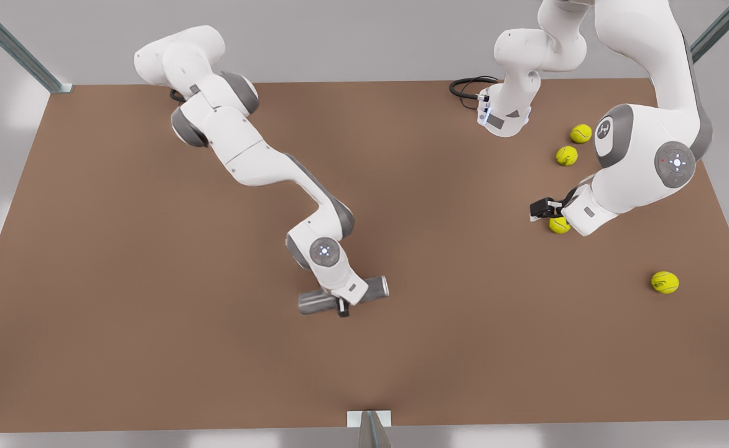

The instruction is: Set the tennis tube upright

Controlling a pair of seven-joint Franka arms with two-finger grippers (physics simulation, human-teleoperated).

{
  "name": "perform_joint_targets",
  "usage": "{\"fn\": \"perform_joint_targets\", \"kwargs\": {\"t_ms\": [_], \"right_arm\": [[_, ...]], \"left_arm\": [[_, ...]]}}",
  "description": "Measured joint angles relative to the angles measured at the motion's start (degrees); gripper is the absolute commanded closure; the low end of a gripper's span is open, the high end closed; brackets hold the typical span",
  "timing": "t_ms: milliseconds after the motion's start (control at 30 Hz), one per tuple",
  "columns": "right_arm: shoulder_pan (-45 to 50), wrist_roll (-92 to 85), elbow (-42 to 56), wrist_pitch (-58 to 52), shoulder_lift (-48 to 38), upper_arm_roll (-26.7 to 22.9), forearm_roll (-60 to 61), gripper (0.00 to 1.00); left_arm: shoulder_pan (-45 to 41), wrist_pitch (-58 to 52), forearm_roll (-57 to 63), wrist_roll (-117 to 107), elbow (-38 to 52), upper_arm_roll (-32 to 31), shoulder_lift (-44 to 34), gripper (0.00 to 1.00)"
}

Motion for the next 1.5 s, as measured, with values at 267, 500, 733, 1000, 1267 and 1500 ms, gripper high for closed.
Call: {"fn": "perform_joint_targets", "kwargs": {"t_ms": [267, 500, 733, 1000, 1267, 1500], "right_arm": [[2.4, 4.0, 9.5, -7.1, 4.7, -0.7, -0.2, 0.44], [3.6, 11.1, 9.7, -9.8, 4.5, -0.9, -0.7, 0.0], [-10.9, 16.3, -8.7, -17.7, -25.9, -0.5, -0.1, 0.0], [-30.6, 29.8, -19.9, -31.6, -44.3, -1.9, 6.8, 0.0], [-30.7, 46.4, -24.8, -36.0, -48.9, -2.0, 7.7, 0.0], [-30.6, 55.9, -24.9, -37.0, -48.9, -2.0, 7.8, 0.0]], "left_arm": [[0.0, -0.1, 0.0, 0.0, -0.1, -0.2, 0.0, 0.0], [0.0, -0.4, 0.0, -0.1, -0.1, -0.2, -0.1, 0.0], [0.5, 0.3, -4.0, -0.1, 0.4, -1.3, 0.9, 0.0], [-1.6, 11.7, -36.0, 0.2, 4.8, -5.1, 20.3, 0.0], [-4.8, 25.5, -44.4, 0.5, 16.8, -9.5, 38.4, 0.0], [-5.0, 31.4, -46.8, 1.6, 23.4, -10.7, 46.7, 0.0]]}}
